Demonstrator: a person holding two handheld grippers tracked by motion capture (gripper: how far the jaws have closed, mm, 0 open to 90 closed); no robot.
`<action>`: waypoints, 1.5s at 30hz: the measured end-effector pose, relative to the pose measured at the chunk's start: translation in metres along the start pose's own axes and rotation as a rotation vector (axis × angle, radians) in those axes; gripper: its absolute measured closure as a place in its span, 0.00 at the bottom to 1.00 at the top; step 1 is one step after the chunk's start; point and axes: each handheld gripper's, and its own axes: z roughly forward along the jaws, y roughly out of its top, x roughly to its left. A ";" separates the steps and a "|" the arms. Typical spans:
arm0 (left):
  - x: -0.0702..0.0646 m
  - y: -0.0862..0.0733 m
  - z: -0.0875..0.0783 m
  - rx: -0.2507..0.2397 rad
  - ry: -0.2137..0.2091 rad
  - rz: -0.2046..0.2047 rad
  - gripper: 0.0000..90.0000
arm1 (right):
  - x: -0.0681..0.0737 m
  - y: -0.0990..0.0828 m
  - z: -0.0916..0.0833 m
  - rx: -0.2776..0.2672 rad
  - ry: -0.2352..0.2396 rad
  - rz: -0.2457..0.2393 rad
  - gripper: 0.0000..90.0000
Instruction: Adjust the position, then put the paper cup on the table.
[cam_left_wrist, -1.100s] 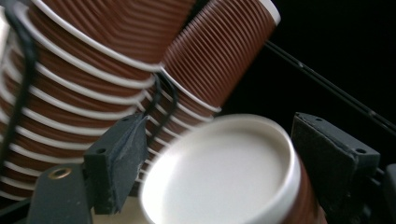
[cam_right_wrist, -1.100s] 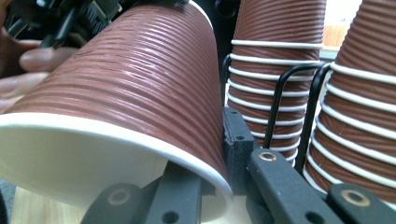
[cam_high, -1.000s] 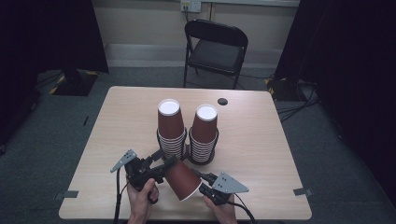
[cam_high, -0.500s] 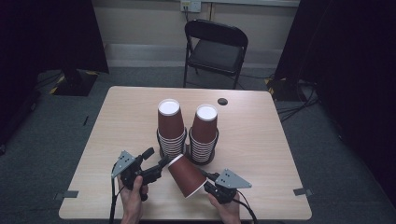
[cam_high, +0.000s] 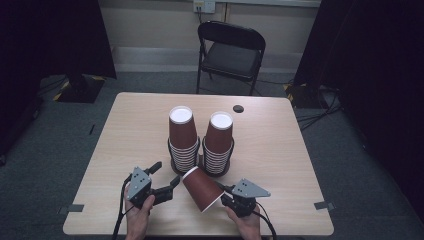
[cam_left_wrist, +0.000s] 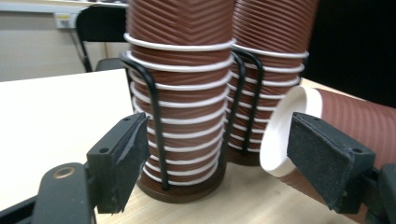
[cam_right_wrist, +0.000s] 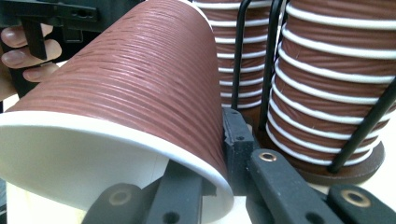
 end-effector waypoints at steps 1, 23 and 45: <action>0.000 0.000 -0.001 0.011 -0.009 0.013 0.22 | 0.000 0.000 0.000 0.012 0.002 0.004 0.95; -0.027 -0.003 0.000 0.110 -0.119 0.244 0.19 | -0.019 0.021 -0.001 0.199 0.072 0.060 0.95; -0.057 -0.009 0.005 0.176 -0.230 0.525 0.18 | -0.030 0.050 0.009 0.447 0.188 -0.004 0.95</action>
